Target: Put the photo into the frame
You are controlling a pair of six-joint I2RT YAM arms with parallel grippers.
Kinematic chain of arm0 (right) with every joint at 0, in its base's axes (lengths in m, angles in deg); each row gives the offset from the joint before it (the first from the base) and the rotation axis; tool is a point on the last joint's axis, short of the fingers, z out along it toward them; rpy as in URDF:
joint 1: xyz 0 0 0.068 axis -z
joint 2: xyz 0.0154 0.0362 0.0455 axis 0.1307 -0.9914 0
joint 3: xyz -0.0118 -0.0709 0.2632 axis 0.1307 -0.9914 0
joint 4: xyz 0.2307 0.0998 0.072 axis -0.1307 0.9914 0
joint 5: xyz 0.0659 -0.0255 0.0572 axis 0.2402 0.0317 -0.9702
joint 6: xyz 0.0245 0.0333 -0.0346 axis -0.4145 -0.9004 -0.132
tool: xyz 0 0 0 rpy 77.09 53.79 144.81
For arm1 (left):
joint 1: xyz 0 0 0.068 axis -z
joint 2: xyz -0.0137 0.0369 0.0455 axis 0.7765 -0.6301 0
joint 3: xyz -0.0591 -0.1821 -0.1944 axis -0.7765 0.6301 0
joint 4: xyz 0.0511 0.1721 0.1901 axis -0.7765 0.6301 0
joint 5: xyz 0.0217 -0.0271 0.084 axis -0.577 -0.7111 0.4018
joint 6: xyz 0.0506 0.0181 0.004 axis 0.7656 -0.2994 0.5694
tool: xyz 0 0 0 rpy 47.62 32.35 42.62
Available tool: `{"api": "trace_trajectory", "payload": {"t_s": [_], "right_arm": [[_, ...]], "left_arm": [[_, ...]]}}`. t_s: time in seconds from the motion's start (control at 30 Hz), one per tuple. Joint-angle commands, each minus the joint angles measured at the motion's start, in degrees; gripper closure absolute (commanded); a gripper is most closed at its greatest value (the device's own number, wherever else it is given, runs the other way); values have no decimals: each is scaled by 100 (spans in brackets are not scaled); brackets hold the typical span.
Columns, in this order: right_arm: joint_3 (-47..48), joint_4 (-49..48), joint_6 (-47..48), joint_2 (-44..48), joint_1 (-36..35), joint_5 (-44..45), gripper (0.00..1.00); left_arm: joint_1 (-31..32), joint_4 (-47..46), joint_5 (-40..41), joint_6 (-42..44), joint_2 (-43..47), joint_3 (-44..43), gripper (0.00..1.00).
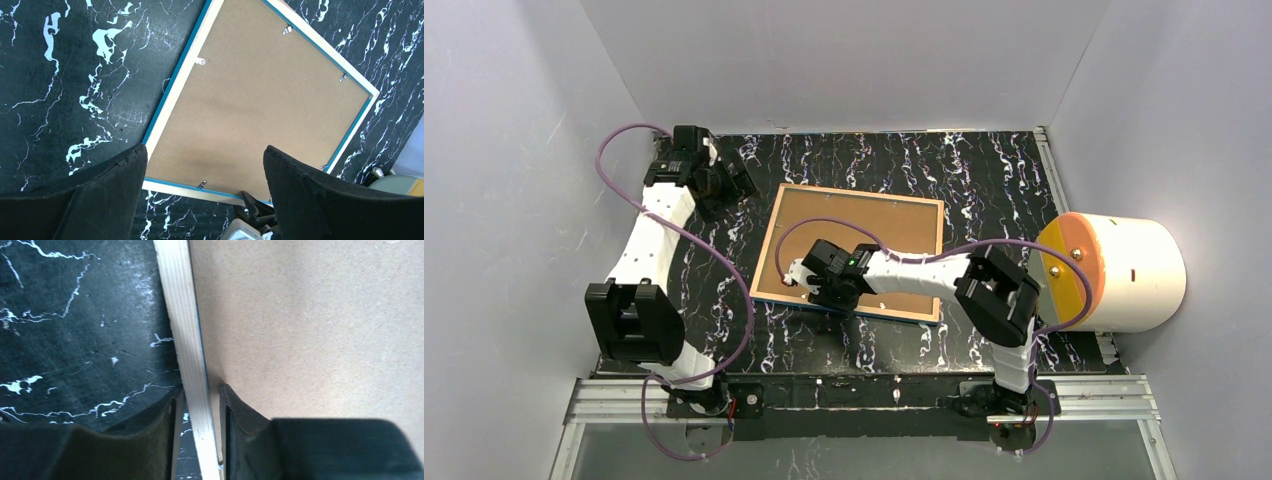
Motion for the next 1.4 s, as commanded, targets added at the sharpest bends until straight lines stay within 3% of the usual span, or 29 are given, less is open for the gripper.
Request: {"api": "trace_trajectory", "payload": {"t_s": [0.0, 0.07, 0.13, 0.5, 0.8, 0.97, 1.27, 1.37], "right_arm": [[-44, -129, -4, 6, -152, 508, 68], [130, -50, -156, 69, -168, 644, 80], [525, 228, -370, 121, -168, 628, 86], [1621, 770, -753, 325, 76, -85, 91], [2131, 873, -1242, 197, 572, -735, 92], [2662, 1081, -1419, 22, 713, -949, 93], [3190, 1293, -1731, -290, 739, -1210, 94], [3302, 1343, -1808, -373, 748, -1217, 94]], "left_arm": [[-59, 54, -167, -21, 280, 121, 15], [-57, 88, -213, -17, 293, 118, 16], [-68, 121, -292, -10, 337, 147, 15], [-405, 902, -401, -122, 1078, 592, 5], [-407, 351, -1299, -771, 1913, 2254, 2], [-405, -649, -2173, -1139, 2081, 2962, 2], [-370, -3834, -2641, -2361, 1892, 4005, 2], [-306, -4433, -2634, -2545, 1762, 4093, 2]]}}
